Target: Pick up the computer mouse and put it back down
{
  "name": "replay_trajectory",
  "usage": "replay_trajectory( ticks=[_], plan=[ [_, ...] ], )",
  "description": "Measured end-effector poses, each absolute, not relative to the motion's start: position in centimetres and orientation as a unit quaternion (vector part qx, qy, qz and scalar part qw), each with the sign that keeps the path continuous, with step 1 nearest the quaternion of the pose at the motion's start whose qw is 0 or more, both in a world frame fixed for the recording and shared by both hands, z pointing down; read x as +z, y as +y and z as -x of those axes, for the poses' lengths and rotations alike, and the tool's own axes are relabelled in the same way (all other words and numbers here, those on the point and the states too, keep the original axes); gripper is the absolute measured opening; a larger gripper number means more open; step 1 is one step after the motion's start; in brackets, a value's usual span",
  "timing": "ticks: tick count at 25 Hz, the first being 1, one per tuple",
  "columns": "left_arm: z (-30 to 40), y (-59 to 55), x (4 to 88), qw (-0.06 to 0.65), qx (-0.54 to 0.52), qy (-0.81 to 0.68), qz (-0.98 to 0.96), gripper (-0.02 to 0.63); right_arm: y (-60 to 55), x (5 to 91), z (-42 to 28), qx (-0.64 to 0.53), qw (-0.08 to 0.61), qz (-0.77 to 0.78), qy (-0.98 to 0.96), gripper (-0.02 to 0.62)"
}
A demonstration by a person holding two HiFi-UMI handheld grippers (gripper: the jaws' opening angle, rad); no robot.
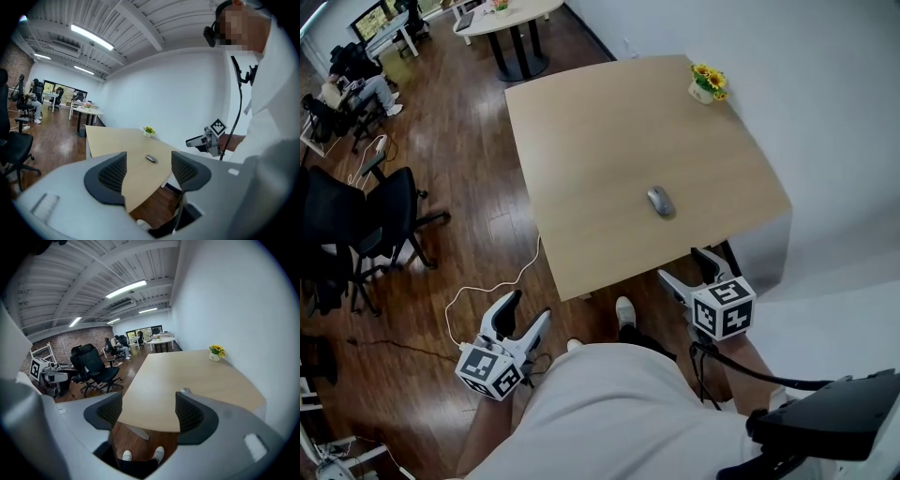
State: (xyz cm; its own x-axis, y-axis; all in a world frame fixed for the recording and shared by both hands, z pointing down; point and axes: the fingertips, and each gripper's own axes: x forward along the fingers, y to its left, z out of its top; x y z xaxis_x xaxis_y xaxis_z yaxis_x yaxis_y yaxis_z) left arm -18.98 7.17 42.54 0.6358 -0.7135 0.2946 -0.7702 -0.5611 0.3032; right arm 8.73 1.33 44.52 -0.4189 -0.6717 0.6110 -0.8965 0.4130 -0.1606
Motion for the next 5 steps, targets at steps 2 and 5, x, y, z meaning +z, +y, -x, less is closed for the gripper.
replay_trajectory(
  ticks=[2,5],
  plan=[
    [19.06,7.46,42.45,0.207,0.067,-0.421,-0.88,0.281,1.76,44.39,-8.82,0.239,0.235,-0.488,-0.806,0.362],
    [19.05,7.82,42.24,0.208,0.066,-0.421,-0.881,0.279,2.3,44.05,-9.12,0.238,0.233,-0.493,-0.804,0.362]
  ],
)
